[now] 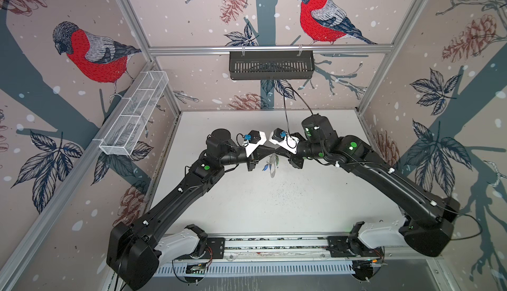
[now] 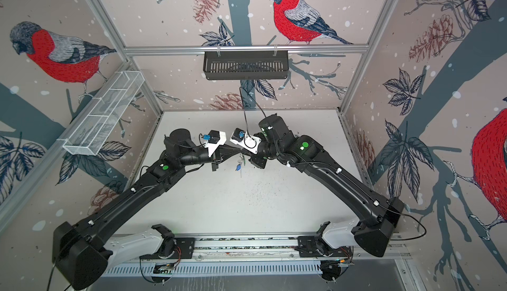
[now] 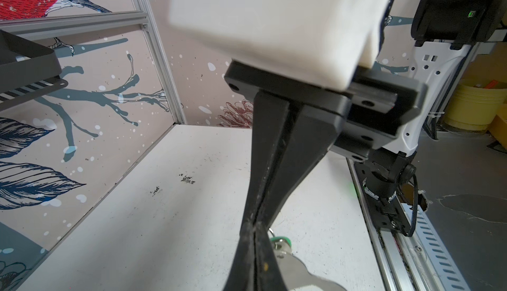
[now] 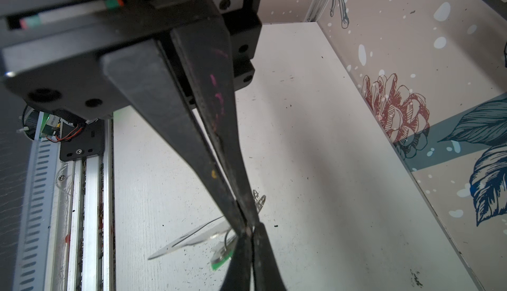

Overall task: Put the keys on the keyring
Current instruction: 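Open the right gripper and draw it back while the left gripper holds the plate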

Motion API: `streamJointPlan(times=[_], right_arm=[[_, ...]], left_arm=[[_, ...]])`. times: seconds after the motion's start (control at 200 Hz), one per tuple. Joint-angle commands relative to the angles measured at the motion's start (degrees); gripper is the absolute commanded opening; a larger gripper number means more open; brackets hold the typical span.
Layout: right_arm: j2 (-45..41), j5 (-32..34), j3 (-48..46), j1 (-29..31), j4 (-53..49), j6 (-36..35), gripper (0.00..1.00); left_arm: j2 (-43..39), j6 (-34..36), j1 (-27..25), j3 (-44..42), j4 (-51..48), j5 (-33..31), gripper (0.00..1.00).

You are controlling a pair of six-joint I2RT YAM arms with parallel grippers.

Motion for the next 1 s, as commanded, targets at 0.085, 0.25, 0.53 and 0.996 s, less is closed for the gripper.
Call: streamJointPlan(times=[0.085,0.25,0.53,0.996], right_arm=[[-1.8,-1.6,-1.4,-0.2,5.9,1.4,0.0],[-3.8,-1.5,-3.8,-1.1,8.6,3.2,0.05],[-10.2,2.5,-11.5,-1.9,16.4,7.5,0.36],[-21.1,20.9,-33.1,-1.9,48.3,34.4,0.45]], left_arm=[[-0.3,-2.2,-0.1,-1.5,4.5,-0.8,0.0],[-0.7,-7.0,0.0,-3.9,12.4,-0.8,0.0],[0.4,-16.5,0.2,-6.7,26.3,-3.4,0.0],[0.4,-27.4,0.1,-14.6,47.4,-12.5,0.0]])
